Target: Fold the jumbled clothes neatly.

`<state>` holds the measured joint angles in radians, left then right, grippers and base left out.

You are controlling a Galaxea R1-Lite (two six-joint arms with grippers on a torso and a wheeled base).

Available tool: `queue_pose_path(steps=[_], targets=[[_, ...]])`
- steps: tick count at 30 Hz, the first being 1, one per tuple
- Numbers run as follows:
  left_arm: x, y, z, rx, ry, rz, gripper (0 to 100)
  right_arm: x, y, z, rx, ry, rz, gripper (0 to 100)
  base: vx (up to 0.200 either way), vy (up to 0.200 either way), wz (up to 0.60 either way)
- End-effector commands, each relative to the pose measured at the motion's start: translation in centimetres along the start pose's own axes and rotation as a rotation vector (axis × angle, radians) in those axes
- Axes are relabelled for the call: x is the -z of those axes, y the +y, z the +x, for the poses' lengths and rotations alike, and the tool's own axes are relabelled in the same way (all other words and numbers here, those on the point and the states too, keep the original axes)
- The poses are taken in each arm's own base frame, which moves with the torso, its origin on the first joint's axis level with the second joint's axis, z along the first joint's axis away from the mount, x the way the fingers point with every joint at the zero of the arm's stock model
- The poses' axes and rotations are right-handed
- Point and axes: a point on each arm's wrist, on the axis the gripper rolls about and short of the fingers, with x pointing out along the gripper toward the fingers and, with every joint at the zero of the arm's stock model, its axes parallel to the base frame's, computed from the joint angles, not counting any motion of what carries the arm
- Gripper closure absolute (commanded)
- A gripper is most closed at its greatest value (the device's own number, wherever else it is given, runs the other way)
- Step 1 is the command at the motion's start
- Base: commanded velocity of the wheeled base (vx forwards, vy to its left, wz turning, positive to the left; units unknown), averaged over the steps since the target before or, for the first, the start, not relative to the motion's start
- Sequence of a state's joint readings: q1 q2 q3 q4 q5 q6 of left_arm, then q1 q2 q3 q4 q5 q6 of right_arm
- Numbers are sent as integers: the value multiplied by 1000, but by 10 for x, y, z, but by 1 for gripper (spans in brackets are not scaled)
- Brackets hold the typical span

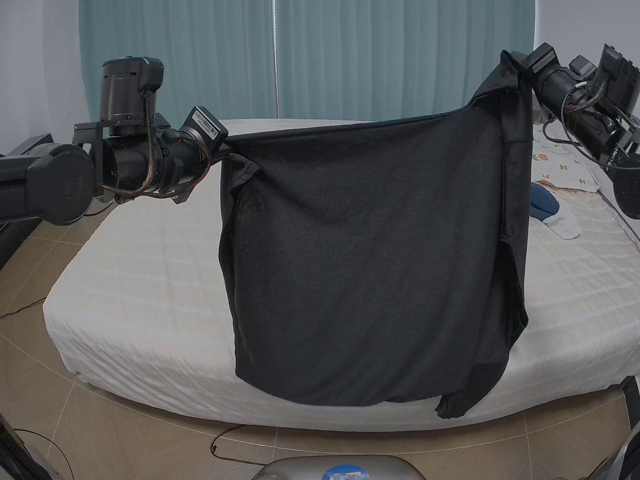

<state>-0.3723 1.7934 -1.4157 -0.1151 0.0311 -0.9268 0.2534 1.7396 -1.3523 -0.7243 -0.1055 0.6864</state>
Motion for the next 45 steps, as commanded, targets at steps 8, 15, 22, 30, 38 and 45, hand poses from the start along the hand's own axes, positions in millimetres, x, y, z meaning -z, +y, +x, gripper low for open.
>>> queue_pose_path(steps=[8,15,22,30,38,45], targets=[[23,28,64,-90,69,4,100,50,-34,32,70,88,-28,100,200,0,0],[41,61,111,-169,114,-3,100,96,-69,48,126,158,-38,100,143,0,0],[61,94,148,-237,157,-8,100,140,-104,58,185,222,-49,100,0,0,0],[75,117,176,-275,175,-28,0,185,-140,65,245,294,-69,100,0,0,0],[106,165,209,-379,216,-74,0,256,-205,55,355,437,-137,0,0,0,0],[92,192,206,-481,218,-104,0,271,-257,37,514,475,-203,0,0,0,0]])
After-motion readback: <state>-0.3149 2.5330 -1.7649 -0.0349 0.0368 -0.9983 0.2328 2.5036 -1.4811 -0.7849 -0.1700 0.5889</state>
